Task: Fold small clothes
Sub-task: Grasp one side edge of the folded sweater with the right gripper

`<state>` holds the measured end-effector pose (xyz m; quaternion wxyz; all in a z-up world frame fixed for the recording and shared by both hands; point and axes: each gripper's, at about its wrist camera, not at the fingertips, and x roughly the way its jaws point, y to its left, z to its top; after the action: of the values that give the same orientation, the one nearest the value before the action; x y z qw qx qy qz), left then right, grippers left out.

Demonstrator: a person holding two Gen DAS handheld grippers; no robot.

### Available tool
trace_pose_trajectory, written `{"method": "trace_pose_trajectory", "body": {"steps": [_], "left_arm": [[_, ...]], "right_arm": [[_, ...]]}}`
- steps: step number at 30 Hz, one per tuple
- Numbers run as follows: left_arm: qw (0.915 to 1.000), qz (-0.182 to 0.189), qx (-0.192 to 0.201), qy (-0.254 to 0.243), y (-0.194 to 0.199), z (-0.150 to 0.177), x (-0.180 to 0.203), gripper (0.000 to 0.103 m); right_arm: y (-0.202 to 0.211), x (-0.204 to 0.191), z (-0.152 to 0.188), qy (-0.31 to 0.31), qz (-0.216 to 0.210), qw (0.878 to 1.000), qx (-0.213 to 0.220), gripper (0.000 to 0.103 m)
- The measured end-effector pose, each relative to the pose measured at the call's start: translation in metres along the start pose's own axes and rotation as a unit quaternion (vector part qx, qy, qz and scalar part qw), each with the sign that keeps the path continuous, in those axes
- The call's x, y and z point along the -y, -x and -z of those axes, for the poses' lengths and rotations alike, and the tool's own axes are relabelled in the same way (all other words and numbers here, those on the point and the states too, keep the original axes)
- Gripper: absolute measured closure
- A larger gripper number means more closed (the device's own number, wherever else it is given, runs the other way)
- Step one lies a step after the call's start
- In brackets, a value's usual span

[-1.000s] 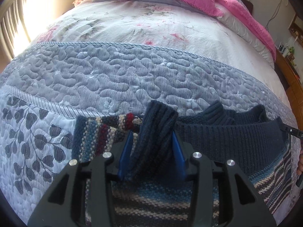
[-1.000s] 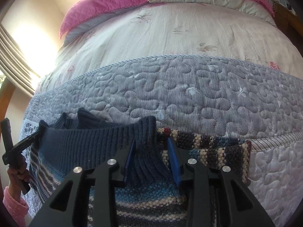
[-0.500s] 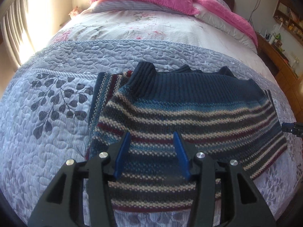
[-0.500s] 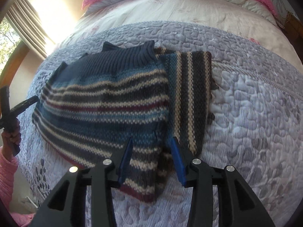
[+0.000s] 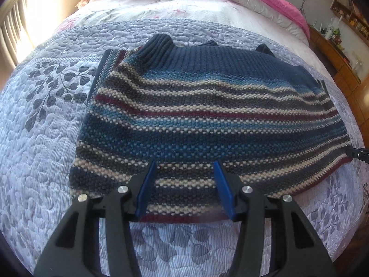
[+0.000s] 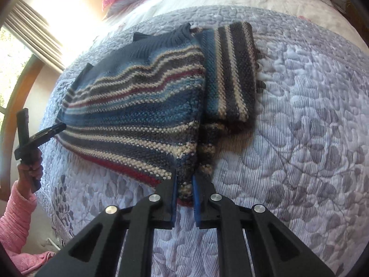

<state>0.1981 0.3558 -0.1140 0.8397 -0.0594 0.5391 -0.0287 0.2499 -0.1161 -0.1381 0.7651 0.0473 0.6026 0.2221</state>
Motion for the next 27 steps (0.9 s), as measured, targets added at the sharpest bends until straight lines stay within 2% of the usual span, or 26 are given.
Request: {"method": "trace_pose_trajectory", "body": {"steps": [2, 6, 8, 10, 14, 16, 18, 19, 20, 22, 24, 27], "left_arm": [[1.0, 0.001, 0.0, 0.008, -0.006, 0.004, -0.005, 0.046], [0.9997, 0.016, 0.006, 0.02, -0.007, 0.007, -0.012, 0.046], [0.9998, 0.013, 0.008, 0.014, -0.002, 0.006, -0.009, 0.046], [0.9996, 0.019, 0.018, 0.007, 0.007, 0.002, -0.005, 0.046], [0.9983, 0.046, 0.033, 0.015, 0.016, -0.022, 0.009, 0.043], [0.9981, 0.045, 0.033, 0.026, 0.011, -0.036, 0.016, 0.043], [0.998, 0.045, 0.031, 0.034, 0.003, -0.049, 0.023, 0.043], [0.998, 0.043, 0.029, 0.036, -0.001, -0.056, 0.026, 0.043], [0.9982, 0.041, 0.027, 0.034, -0.006, -0.061, 0.028, 0.043], [0.9988, 0.032, 0.018, 0.031, -0.017, -0.068, 0.031, 0.043], [0.9991, 0.029, 0.006, 0.029, -0.027, -0.069, 0.034, 0.043], [0.9992, 0.028, -0.007, 0.028, -0.038, -0.069, 0.032, 0.043]], "right_arm": [[-0.012, 0.003, 0.006, -0.002, 0.004, 1.0, -0.007, 0.092], [-0.01, 0.003, 0.002, 0.0, -0.001, 1.0, 0.0, 0.088], [0.001, 0.0, -0.001, 0.005, 0.013, 1.0, 0.013, 0.072], [0.013, -0.004, -0.009, 0.015, 0.031, 0.999, 0.029, 0.067], [0.025, -0.007, -0.046, 0.004, 0.016, 0.998, 0.058, 0.066], [0.019, -0.009, -0.069, -0.004, 0.01, 0.998, 0.062, 0.06], [0.007, -0.007, -0.089, -0.018, 0.027, 0.998, 0.057, 0.056], [-0.001, -0.005, -0.098, -0.025, 0.028, 0.998, 0.048, 0.056], [-0.008, -0.002, -0.105, -0.032, 0.024, 0.998, 0.041, 0.064], [-0.019, -0.001, -0.112, -0.041, 0.009, 0.999, 0.031, 0.09], [-0.018, -0.002, -0.111, -0.039, 0.003, 0.998, 0.04, 0.09], [-0.015, 0.0, -0.105, -0.033, 0.037, 0.998, 0.047, 0.09]]}}
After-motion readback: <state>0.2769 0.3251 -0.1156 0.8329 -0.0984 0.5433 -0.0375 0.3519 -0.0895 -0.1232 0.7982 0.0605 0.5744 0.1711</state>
